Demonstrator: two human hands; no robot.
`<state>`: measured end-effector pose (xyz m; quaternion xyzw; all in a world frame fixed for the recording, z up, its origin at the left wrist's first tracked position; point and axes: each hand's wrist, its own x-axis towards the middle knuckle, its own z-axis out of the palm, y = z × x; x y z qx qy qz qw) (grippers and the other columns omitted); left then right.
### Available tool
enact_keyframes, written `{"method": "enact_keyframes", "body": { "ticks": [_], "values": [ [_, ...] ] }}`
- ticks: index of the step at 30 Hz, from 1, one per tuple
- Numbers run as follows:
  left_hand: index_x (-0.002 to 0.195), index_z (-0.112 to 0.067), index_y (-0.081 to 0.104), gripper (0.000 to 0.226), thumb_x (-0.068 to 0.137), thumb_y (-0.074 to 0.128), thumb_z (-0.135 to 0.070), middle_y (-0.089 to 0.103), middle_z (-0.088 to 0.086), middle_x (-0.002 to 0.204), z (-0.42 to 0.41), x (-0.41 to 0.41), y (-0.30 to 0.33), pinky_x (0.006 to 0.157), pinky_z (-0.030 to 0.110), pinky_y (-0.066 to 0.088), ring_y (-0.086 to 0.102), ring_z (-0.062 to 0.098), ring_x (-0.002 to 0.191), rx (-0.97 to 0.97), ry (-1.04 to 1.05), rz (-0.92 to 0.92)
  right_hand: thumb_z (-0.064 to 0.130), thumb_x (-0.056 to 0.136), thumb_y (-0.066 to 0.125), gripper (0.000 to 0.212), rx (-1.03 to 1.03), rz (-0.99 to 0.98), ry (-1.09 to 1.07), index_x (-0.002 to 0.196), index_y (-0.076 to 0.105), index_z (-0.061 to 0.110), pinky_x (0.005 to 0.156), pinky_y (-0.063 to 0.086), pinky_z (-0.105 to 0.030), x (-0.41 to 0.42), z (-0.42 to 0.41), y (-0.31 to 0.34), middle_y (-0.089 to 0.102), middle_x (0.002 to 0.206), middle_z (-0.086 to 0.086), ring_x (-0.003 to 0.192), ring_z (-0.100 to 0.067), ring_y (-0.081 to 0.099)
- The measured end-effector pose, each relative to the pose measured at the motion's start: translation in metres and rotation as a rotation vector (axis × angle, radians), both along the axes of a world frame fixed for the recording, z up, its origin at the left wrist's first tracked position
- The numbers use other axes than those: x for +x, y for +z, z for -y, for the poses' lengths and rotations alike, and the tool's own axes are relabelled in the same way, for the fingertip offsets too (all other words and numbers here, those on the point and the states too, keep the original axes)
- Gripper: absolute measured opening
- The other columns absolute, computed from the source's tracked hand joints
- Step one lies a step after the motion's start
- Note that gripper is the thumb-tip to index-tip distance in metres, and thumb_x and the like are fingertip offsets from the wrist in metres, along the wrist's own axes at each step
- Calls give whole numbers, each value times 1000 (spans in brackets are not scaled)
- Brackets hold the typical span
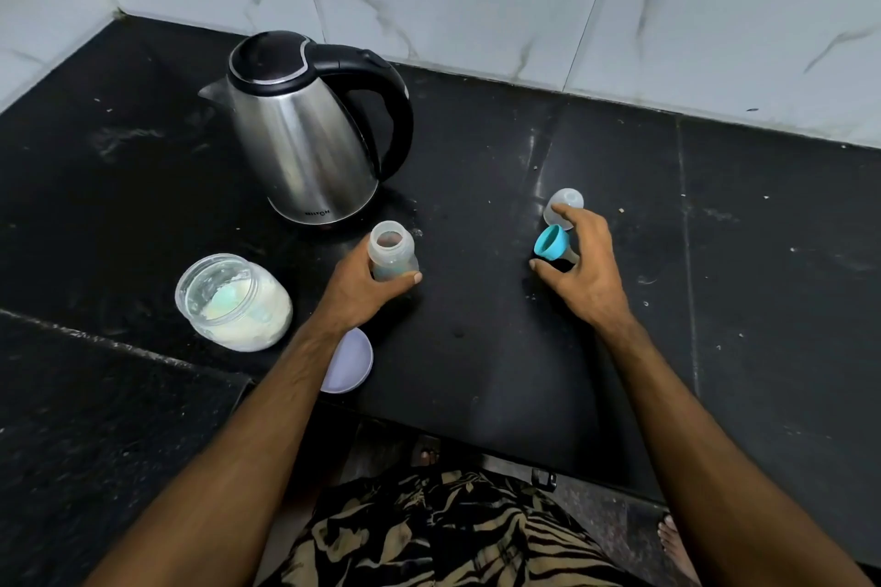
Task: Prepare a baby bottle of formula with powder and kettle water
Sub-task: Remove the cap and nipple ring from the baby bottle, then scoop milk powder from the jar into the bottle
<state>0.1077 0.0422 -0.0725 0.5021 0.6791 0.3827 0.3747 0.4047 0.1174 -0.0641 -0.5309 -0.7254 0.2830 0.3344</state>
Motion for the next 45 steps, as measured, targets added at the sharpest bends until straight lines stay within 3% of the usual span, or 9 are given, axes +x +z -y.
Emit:
{"method": "enact_keyframes", "body": {
  "ticks": [6,12,16,20,25,29,35,39,45],
  "values": [
    [127,-25,56,71,65,91,-34,66,-9,119,-1,-1,7,102,40,50,62,10,111,-48,-16,54,27,83,73,53,187,-92,-85,132,53,20,101,39,-20,-21,15,20,47,126,8,119,-14,47],
    [144,-18,41,89,70,89,-26,54,-1,142,8,-8,20,115,43,38,49,14,133,-26,-19,126,15,85,75,39,271,-135,16,121,59,11,98,44,-26,-58,41,36,59,116,0,110,-13,55],
    [146,-23,42,79,78,82,-28,47,-7,149,42,-11,32,116,30,33,41,5,138,36,59,129,15,83,76,31,282,-110,161,111,64,11,87,44,-22,-89,63,37,62,102,2,95,-14,57],
    [135,-28,53,55,85,76,-22,54,-19,137,88,-19,38,110,25,39,46,-1,132,40,121,158,15,85,74,19,294,-105,254,101,67,8,79,45,-23,-120,82,36,64,89,0,85,-19,58],
    [128,-23,58,44,87,74,-17,66,-9,127,125,-32,39,107,31,45,58,4,122,32,185,215,13,85,74,12,293,-108,367,95,67,9,74,47,-26,-156,97,39,63,83,0,80,-18,57],
    [124,-13,61,39,87,73,-10,72,0,115,141,-42,37,100,28,51,66,9,111,58,228,265,13,86,73,11,278,-104,424,95,67,11,73,40,-13,-182,101,44,63,82,2,79,-9,53],
    [84,-16,65,14,83,78,-9,71,-4,82,159,-69,36,77,21,50,66,6,78,83,315,181,16,86,71,14,242,-120,475,99,68,12,71,43,-21,-219,105,48,66,85,2,81,-14,58],
    [78,-15,54,33,75,86,-24,59,0,74,165,-91,33,67,28,47,55,14,68,131,466,19,17,88,69,13,167,-153,500,100,67,15,68,45,-20,-239,103,56,65,83,4,77,-10,58],
    [144,-23,36,100,62,92,-39,47,-5,142,149,-115,34,102,26,42,47,8,128,33,343,-62,18,88,69,9,120,-49,532,96,70,20,68,49,-24,-259,93,76,64,85,4,71,-11,59]
  ]
}}
